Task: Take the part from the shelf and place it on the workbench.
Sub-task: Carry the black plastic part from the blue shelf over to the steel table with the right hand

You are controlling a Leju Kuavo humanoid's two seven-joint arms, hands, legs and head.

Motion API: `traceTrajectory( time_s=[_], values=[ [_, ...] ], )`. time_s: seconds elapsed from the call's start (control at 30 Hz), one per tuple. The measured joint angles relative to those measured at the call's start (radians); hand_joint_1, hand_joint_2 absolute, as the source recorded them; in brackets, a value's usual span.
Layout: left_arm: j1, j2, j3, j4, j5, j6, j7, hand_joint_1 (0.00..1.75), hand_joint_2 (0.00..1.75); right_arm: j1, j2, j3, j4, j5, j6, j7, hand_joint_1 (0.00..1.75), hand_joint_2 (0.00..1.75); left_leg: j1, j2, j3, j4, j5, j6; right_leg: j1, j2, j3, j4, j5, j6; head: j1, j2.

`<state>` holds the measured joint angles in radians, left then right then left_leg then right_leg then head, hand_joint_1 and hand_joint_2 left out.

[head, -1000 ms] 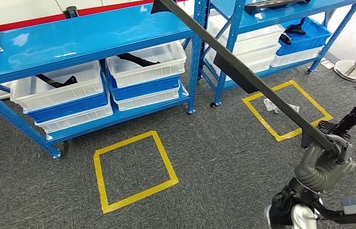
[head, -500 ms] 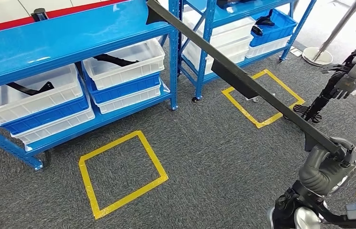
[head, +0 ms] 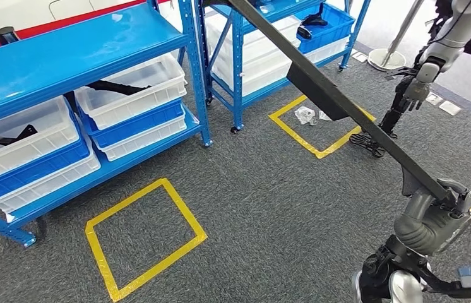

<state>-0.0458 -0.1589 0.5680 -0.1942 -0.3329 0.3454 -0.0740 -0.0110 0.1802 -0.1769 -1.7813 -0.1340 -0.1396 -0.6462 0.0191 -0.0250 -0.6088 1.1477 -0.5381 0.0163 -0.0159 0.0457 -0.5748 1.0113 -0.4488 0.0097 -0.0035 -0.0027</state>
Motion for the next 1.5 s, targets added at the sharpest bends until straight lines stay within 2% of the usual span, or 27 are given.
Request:
traceTrajectory(
  time_s=[0.03, 0.07, 0.13, 0.23, 0.3, 0.37, 0.43, 0.47, 0.53, 0.57, 0.63, 0.7, 0.77, 0.8, 0.87, 0.93, 0.97, 1.0, 1.07, 1.13, 1.2, 1.27, 1.3, 1.37, 1.43, 1.47, 1.5],
  values=[
    [0.000, 0.000, 0.000, 0.000, 0.000, 0.000, 0.000, 0.00, 1.75, -0.002, 0.000, 0.000, 0.000, 0.000, 0.000, 0.000, 1.75, 1.75, 0.000, -0.015, 0.036, -0.074, 0.036, 0.006, 0.004, 0.014, 0.000, 0.001, 0.001, 0.001, 0.001, 0.000],
    [0.000, 0.000, 0.001, 0.000, 0.000, 0.000, 0.000, 0.00, 1.75, -0.004, 0.000, 0.001, 0.000, -0.001, 0.000, 0.000, 1.75, 1.75, -0.001, -0.026, 0.057, -0.116, 0.048, 0.008, 0.006, 0.020, -0.002, 0.002, 0.003, 0.005, 0.001, 0.000],
    [0.000, 0.000, 0.001, 0.000, 0.000, 0.000, 0.000, 0.00, 1.75, -0.006, 0.000, 0.001, 0.000, -0.001, 0.000, 0.000, 1.75, 1.75, -0.005, -0.026, 0.063, -0.133, 0.048, 0.007, 0.006, 0.029, -0.008, 0.002, 0.007, 0.013, 0.001, 0.000],
    [-0.001, -0.001, 0.001, 0.000, 0.000, 0.000, 0.000, 0.00, 1.75, -0.006, -0.002, 0.001, -0.001, -0.001, 0.000, 0.000, 1.75, 1.75, -0.007, -0.006, 0.064, -0.144, 0.059, 0.020, 0.003, 0.031, -0.021, 0.008, 0.007, 0.028, 0.001, 0.000],
    [-0.001, -0.002, 0.001, 0.000, 0.000, 0.000, 0.000, 0.00, 1.75, -0.010, -0.004, 0.001, -0.001, -0.001, 0.000, 0.000, 1.75, 1.75, -0.003, 0.014, 0.065, -0.154, 0.068, 0.029, 0.006, 0.001, -0.060, 0.079, -0.030, 0.029, 0.009, 0.000],
    [-0.001, -0.002, 0.002, 0.000, 0.000, -0.001, 0.000, 0.00, 1.75, -0.011, -0.005, 0.002, -0.001, -0.002, 0.000, 0.000, 1.75, 1.75, -0.005, 0.035, 0.062, -0.154, 0.070, 0.031, 0.005, -0.026, -0.121, 0.212, -0.087, 0.028, 0.016, 0.000],
    [0.000, -0.002, 0.002, 0.000, -0.002, -0.005, -0.001, 0.00, 1.75, -0.009, -0.006, 0.002, -0.001, -0.002, -0.001, 0.000, 1.75, 1.75, -0.005, 0.055, 0.060, -0.153, 0.069, 0.031, -0.002, -0.034, -0.147, 0.281, -0.106, 0.037, 0.017, 0.000],
    [0.000, -0.001, 0.002, 0.000, -0.003, -0.008, -0.002, 0.00, 1.75, -0.008, -0.006, 0.002, -0.001, -0.002, -0.002, 0.000, 1.75, 1.75, -0.004, 0.064, 0.060, -0.153, 0.069, 0.030, -0.006, -0.039, -0.129, 0.253, -0.092, 0.047, 0.017, 0.000],
    [0.000, -0.001, 0.002, 0.000, -0.005, -0.014, -0.005, 0.00, 1.75, -0.008, -0.007, 0.002, -0.001, -0.002, -0.005, 0.000, 1.75, 1.75, -0.003, 0.078, 0.063, -0.150, 0.066, 0.023, -0.013, -0.067, -0.052, 0.113, -0.046, 0.066, 0.018, 0.000],
    [-0.001, -0.001, 0.002, 0.000, -0.006, -0.016, -0.006, 0.00, 1.75, -0.008, -0.007, 0.001, -0.002, -0.002, -0.007, 0.000, 1.75, 1.75, -0.005, 0.085, 0.064, -0.148, 0.063, 0.017, -0.013, -0.082, -0.016, 0.049, -0.028, 0.068, 0.018, 0.000],
    [-0.001, 0.002, 0.002, -0.001, -0.008, -0.017, -0.009, 0.00, 1.75, -0.007, -0.006, 0.001, -0.003, -0.003, -0.008, 0.000, 1.75, 1.75, -0.011, 0.094, 0.065, -0.146, 0.061, 0.004, -0.008, -0.095, 0.009, 0.000, -0.018, 0.056, 0.016, 0.000],
    [-0.002, 0.004, 0.002, -0.001, -0.010, -0.018, -0.010, 0.00, 1.75, -0.003, -0.006, 0.000, -0.005, -0.003, -0.009, 0.000, 1.75, 1.75, -0.009, 0.101, 0.067, -0.148, 0.061, -0.007, -0.008, -0.078, 0.006, 0.003, -0.013, 0.038, 0.013, 0.000],
    [-0.003, 0.005, 0.002, -0.001, -0.010, -0.018, -0.010, 0.00, 1.75, -0.001, -0.006, -0.001, -0.008, -0.003, -0.009, -0.001, 1.75, 1.75, -0.004, 0.081, 0.058, -0.125, 0.040, -0.017, -0.013, -0.062, 0.004, 0.001, -0.008, 0.023, 0.011, 0.000],
    [-0.003, 0.005, 0.002, -0.001, -0.010, -0.018, -0.010, 0.00, 1.75, -0.001, -0.006, -0.001, -0.010, -0.003, -0.010, -0.001, 1.75, 1.75, -0.002, 0.062, 0.040, -0.083, 0.012, -0.020, -0.016, -0.055, 0.003, 0.000, -0.006, 0.015, 0.010, 0.000],
    [-0.002, 0.005, 0.002, -0.001, -0.010, -0.019, -0.010, 0.00, 1.75, 0.000, -0.004, -0.001, -0.011, -0.003, -0.010, -0.002, 1.75, 1.75, -0.002, 0.033, -0.022, 0.053, -0.058, -0.020, -0.011, -0.041, 0.000, 0.000, -0.004, 0.003, 0.009, 0.000],
    [0.000, 0.006, 0.003, -0.001, -0.011, -0.018, -0.009, 0.00, 1.75, 0.002, -0.003, -0.001, -0.011, -0.002, -0.012, -0.002, 1.75, 1.75, -0.002, 0.027, -0.068, 0.146, -0.084, -0.017, -0.005, -0.024, -0.003, 0.000, -0.001, -0.002, 0.008, 0.000],
    [0.001, 0.006, 0.003, -0.001, -0.012, -0.018, -0.009, 0.00, 1.75, 0.003, -0.003, -0.001, -0.011, -0.002, -0.012, -0.002, 1.75, 1.75, -0.002, 0.025, -0.064, 0.135, -0.067, -0.013, -0.003, -0.014, -0.003, 0.000, 0.000, -0.003, 0.008, 0.000],
    [0.002, 0.007, 0.003, -0.001, -0.013, -0.018, -0.009, 0.00, 1.75, 0.003, -0.003, -0.001, -0.011, -0.002, -0.013, -0.002, 1.75, 1.75, -0.003, 0.021, -0.040, 0.087, -0.035, -0.007, 0.000, -0.004, -0.003, 0.000, 0.002, -0.004, 0.008, 0.000],
    [0.001, 0.009, 0.004, -0.001, -0.017, -0.019, -0.008, 0.00, 1.75, 0.003, -0.003, -0.001, -0.011, -0.002, -0.015, -0.003, 1.75, 1.75, -0.006, -0.004, 0.033, -0.054, 0.027, 0.010, 0.005, 0.014, -0.002, 0.001, 0.005, -0.002, 0.009, 0.000],
    [-0.001, 0.012, 0.004, -0.001, -0.021, -0.020, -0.008, 0.00, 1.75, 0.004, -0.003, -0.002, -0.012, -0.002, -0.018, -0.003, 1.75, 1.75, -0.011, -0.018, 0.070, -0.131, 0.047, 0.017, 0.007, 0.026, -0.006, 0.001, 0.008, 0.005, 0.009, 0.000],
    [-0.002, 0.012, 0.004, -0.001, -0.023, -0.021, -0.008, 0.00, 1.75, 0.007, -0.003, -0.003, -0.015, -0.002, -0.019, -0.004, 1.75, 1.75, -0.016, -0.006, 0.072, -0.143, 0.051, 0.019, 0.006, 0.036, -0.014, -0.002, 0.014, 0.016, 0.008, 0.000],
    [-0.002, 0.012, 0.004, -0.001, -0.023, -0.021, -0.008, 0.00, 1.75, 0.009, -0.004, -0.004, -0.019, -0.002, -0.020, -0.004, 1.75, 1.75, -0.013, 0.009, 0.075, -0.158, 0.065, 0.026, 0.005, 0.018, -0.029, 0.015, 0.007, 0.023, 0.010, 0.000],
    [-0.002, 0.012, 0.005, -0.001, -0.024, -0.021, -0.008, 0.00, 1.75, 0.009, -0.005, -0.005, -0.021, -0.002, -0.021, -0.004, 1.75, 1.75, -0.011, 0.019, 0.077, -0.166, 0.072, 0.029, 0.006, 0.002, -0.048, 0.052, -0.012, 0.022, 0.013, 0.000],
    [-0.001, 0.012, 0.005, -0.001, -0.024, -0.022, -0.008, 0.00, 1.75, 0.010, -0.007, -0.005, -0.022, -0.003, -0.021, -0.004, 1.75, 1.75, -0.009, 0.038, 0.074, -0.170, 0.076, 0.033, 0.004, -0.025, -0.104, 0.177, -0.071, 0.019, 0.018, 0.000],
    [0.000, 0.011, 0.005, -0.001, -0.025, -0.023, -0.008, 0.00, 1.75, 0.014, -0.007, -0.007, -0.023, -0.003, -0.022, -0.004, 1.75, 1.75, -0.008, 0.058, 0.071, -0.169, 0.076, 0.031, -0.004, -0.032, -0.145, 0.275, -0.106, 0.028, 0.019, 0.000],
    [0.001, 0.011, 0.005, -0.001, -0.025, -0.023, -0.008, 0.00, 1.75, 0.017, -0.008, -0.008, -0.023, -0.004, -0.023, -0.004, 1.75, 1.75, -0.006, 0.067, 0.070, -0.168, 0.076, 0.029, -0.009, -0.035, -0.140, 0.274, -0.102, 0.038, 0.020, 0.000],
    [0.001, 0.011, 0.006, -0.001, -0.025, -0.023, -0.008, 0.00, 1.75, 0.019, -0.008, -0.009, -0.023, -0.004, -0.023, -0.004, 1.75, 1.75, -0.003, 0.075, 0.071, -0.167, 0.075, 0.025, -0.015, -0.041, -0.115, 0.233, -0.084, 0.051, 0.020, 0.000]
  ],
)
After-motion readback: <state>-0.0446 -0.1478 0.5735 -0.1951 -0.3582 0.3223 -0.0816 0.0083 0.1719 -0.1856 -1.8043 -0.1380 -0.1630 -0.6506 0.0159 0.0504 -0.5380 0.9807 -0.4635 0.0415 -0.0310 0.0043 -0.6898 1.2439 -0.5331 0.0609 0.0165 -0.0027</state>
